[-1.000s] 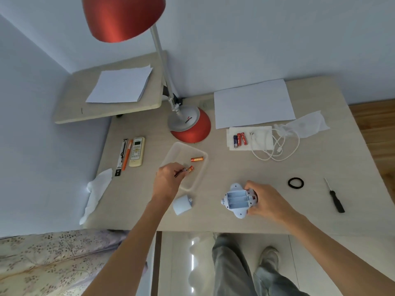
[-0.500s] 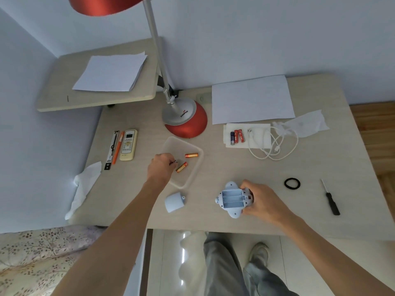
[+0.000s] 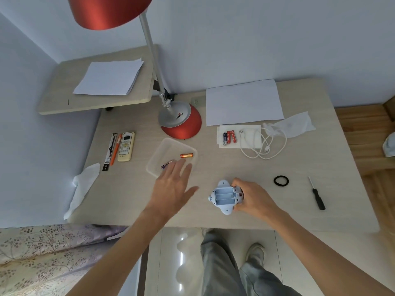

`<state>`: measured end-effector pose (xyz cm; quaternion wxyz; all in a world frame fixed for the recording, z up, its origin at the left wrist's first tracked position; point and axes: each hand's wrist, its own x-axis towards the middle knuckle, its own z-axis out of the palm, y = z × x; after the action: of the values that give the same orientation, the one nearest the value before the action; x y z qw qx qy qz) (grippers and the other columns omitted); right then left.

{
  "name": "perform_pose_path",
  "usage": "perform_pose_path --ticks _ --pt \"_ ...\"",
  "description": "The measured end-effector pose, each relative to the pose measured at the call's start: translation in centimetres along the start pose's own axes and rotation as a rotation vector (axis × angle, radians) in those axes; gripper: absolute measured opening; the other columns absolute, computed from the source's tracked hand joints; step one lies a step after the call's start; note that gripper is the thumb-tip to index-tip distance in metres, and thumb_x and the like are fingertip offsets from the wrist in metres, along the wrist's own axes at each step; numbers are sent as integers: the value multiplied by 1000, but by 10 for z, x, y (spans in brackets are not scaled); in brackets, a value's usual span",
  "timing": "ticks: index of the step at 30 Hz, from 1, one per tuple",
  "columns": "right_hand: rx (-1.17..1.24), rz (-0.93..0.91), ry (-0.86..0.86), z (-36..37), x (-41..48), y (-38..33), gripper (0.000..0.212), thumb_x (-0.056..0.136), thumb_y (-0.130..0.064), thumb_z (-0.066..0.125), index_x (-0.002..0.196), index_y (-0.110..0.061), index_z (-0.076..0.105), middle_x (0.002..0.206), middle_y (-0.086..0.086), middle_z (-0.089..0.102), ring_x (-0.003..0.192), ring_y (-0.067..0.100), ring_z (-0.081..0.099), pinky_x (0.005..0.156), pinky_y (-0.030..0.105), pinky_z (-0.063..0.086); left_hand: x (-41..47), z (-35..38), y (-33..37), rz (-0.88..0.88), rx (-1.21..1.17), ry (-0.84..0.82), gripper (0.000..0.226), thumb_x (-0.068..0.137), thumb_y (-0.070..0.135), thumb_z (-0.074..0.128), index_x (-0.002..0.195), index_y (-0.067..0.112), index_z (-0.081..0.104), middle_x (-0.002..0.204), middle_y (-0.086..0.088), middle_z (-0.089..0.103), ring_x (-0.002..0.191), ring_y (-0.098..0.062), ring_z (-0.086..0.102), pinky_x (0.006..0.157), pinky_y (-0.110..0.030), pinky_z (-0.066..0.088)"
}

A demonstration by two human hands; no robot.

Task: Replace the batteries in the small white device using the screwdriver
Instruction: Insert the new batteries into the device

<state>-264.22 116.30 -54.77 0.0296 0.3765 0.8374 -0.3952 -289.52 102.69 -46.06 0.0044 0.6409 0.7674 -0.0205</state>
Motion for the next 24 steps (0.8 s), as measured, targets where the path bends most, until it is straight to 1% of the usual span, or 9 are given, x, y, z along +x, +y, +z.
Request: perform_pose_path --ticks 2,4,10,14,16,18,20,22,24 --pt "-18 1 2 0 -1 0 52 64 -40 87 99 -32 49 76 -11 60 66 6 52 55 29 38 -7 -3 17 52 29 7 76 93 64 67 148 12 53 151 -16 52 139 -36 51 119 -50 46" --pt "-33 4 8 1 -1 -1 53 65 -42 87 100 -32 49 79 -11 61 68 8 53 57 29 38 -13 -4 32 86 31 16 82 91 66 68 150 12 51 152 -16 50 141 -36 49 121 -50 43" --pt "-50 -2 41 5 -5 1 52 67 -44 85 101 -31 48 83 -12 61 73 13 56 58 30 42 -18 5 62 159 -67 39 85 85 57 74 151 12 47 151 -14 50 135 -32 52 119 -44 46" --pt "-60 -8 69 9 -8 4 50 70 -44 84 102 -32 48 85 -10 62 74 15 57 59 30 44 -16 20 73 169 -76 -64 95 77 47 87 155 12 44 154 -12 50 137 -31 53 116 -40 48" --pt "-60 -10 75 11 -8 6 50 71 -43 84 103 -32 49 86 -8 64 75 15 58 59 29 45 -14 31 76 155 -64 -158 98 81 42 87 159 13 36 160 -12 43 143 -32 48 121 -40 42" --pt "-53 -6 79 12 -9 6 49 71 -42 84 103 -32 49 87 -8 65 76 16 59 61 31 49 -11 43 79 136 -98 -245 96 88 37 83 163 15 27 164 -10 35 148 -29 41 124 -37 37" --pt "-48 -1 82 12 -9 5 49 71 -39 83 105 -31 49 89 -8 65 77 16 60 63 35 52 -7 52 81 117 -176 -292 94 91 30 80 165 16 24 163 -7 33 146 -26 40 120 -35 44" --pt "-46 -1 84 12 -10 5 49 71 -38 83 106 -31 50 88 -9 64 77 16 60 63 34 51 -5 59 83 86 -287 -314 94 92 23 80 166 18 23 159 -4 36 142 -23 42 108 -38 54" --pt "-50 0 81 11 -10 5 49 72 -37 84 107 -30 49 88 -9 63 77 16 60 64 34 51 -3 65 83 70 -380 -309 89 93 17 79 166 21 28 153 -4 41 136 -23 47 101 -39 57"
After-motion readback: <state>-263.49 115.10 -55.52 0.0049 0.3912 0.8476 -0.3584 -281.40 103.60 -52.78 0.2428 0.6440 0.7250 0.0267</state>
